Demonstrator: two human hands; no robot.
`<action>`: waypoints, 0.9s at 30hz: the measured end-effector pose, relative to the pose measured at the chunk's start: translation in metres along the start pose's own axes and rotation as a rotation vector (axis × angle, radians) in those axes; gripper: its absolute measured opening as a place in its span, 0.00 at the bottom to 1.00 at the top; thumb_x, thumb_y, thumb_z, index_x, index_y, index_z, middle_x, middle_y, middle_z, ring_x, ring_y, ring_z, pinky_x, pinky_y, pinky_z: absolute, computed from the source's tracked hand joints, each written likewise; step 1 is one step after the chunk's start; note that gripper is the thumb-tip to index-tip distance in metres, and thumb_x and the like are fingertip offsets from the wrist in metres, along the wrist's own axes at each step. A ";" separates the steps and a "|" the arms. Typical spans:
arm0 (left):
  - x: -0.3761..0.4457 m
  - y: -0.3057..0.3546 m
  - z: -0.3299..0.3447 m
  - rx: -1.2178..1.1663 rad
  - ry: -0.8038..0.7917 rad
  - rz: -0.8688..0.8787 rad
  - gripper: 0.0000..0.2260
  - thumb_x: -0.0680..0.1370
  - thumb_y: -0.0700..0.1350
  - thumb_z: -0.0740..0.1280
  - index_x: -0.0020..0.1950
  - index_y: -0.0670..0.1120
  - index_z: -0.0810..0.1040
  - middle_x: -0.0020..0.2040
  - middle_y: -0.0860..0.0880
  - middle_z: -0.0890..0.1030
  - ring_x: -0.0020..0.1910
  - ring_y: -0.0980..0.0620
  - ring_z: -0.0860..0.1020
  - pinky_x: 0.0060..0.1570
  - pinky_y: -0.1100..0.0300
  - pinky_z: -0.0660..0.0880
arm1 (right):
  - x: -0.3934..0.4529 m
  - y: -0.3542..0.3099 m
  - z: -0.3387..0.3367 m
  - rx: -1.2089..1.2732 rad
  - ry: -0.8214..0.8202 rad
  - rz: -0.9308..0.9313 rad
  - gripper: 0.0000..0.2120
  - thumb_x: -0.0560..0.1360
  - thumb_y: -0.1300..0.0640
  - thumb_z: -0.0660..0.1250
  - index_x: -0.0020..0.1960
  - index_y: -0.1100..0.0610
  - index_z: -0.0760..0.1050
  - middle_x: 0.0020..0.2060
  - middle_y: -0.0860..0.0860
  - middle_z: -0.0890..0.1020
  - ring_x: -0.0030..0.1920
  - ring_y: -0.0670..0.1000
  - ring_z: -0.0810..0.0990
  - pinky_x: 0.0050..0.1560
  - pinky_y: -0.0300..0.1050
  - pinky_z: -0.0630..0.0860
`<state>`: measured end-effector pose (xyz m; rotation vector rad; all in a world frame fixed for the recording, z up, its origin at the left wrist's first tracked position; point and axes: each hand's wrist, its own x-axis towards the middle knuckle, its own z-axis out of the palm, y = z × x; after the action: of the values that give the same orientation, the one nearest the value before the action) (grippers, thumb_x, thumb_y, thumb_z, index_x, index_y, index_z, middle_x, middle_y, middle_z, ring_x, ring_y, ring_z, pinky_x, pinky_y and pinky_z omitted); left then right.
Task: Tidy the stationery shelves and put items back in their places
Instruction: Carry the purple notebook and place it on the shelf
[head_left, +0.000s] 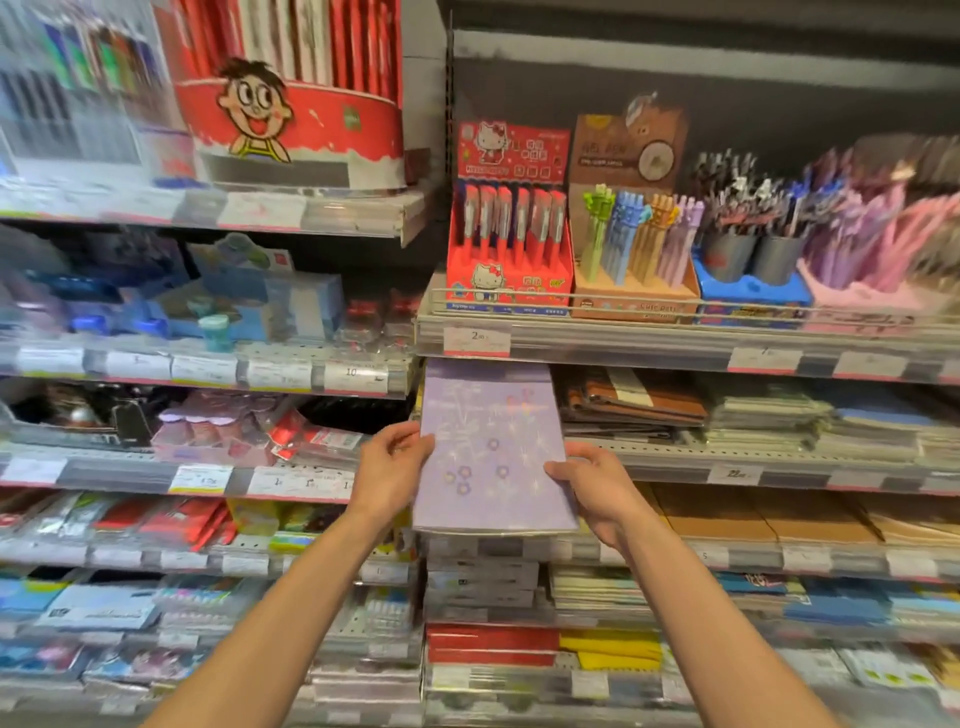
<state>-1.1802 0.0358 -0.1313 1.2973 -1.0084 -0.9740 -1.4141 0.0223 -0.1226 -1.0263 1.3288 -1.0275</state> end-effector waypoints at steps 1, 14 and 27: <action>0.001 0.000 -0.005 0.015 -0.022 0.012 0.15 0.77 0.41 0.70 0.63 0.43 0.76 0.56 0.45 0.81 0.48 0.57 0.80 0.48 0.61 0.77 | 0.006 -0.004 0.005 0.020 -0.001 0.019 0.12 0.78 0.68 0.65 0.61 0.62 0.76 0.52 0.59 0.85 0.50 0.57 0.85 0.47 0.50 0.82; 0.001 -0.011 -0.020 -0.049 -0.225 -0.009 0.30 0.69 0.39 0.78 0.68 0.52 0.75 0.57 0.60 0.79 0.50 0.62 0.82 0.49 0.63 0.80 | 0.034 0.001 0.013 0.204 -0.050 0.100 0.21 0.76 0.60 0.72 0.67 0.58 0.72 0.57 0.55 0.83 0.56 0.54 0.83 0.51 0.53 0.81; 0.048 -0.029 -0.003 0.691 0.073 0.485 0.18 0.77 0.53 0.68 0.65 0.47 0.78 0.64 0.50 0.71 0.56 0.54 0.76 0.54 0.61 0.75 | 0.047 -0.004 0.032 -0.563 0.282 -0.344 0.25 0.79 0.45 0.66 0.72 0.53 0.68 0.64 0.49 0.78 0.57 0.51 0.81 0.61 0.50 0.77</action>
<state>-1.1640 -0.0106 -0.1581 1.5120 -1.5853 -0.1962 -1.3824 -0.0241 -0.1301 -1.6183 1.7705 -1.1039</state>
